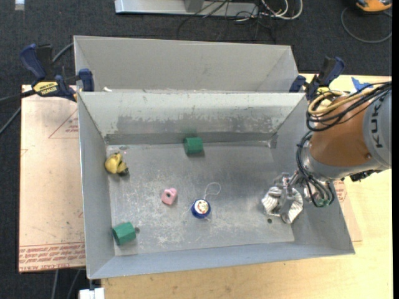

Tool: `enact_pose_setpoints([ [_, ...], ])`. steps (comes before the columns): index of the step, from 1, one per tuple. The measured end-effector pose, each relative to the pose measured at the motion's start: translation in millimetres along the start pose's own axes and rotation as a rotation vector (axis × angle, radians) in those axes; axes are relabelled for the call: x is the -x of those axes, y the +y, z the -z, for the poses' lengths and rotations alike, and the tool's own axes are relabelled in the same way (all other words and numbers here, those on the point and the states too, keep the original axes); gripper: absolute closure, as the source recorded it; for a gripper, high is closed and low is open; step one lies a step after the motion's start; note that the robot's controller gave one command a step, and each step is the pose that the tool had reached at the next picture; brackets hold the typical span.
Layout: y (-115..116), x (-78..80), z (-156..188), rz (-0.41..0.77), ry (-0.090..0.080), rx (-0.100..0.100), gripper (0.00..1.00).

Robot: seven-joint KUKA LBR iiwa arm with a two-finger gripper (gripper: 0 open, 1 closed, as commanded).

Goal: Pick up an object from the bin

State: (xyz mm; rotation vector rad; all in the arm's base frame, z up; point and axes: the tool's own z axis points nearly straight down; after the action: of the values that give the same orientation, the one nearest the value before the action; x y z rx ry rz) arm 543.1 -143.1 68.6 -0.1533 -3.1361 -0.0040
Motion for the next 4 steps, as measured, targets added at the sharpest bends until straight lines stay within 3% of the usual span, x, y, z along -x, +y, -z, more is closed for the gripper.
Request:
enact_pose_setpoints([
  [1,0.1,0.0,0.0,0.001,0.000,0.000,1.00],
  [2,-4.6,-9.0,28.5,-0.009,0.000,0.001,1.00],
  [3,13.6,10.3,49.8,0.013,-0.001,0.001,1.00],
  [4,-2.3,-3.6,39.9,-0.014,0.002,0.002,1.00],
])
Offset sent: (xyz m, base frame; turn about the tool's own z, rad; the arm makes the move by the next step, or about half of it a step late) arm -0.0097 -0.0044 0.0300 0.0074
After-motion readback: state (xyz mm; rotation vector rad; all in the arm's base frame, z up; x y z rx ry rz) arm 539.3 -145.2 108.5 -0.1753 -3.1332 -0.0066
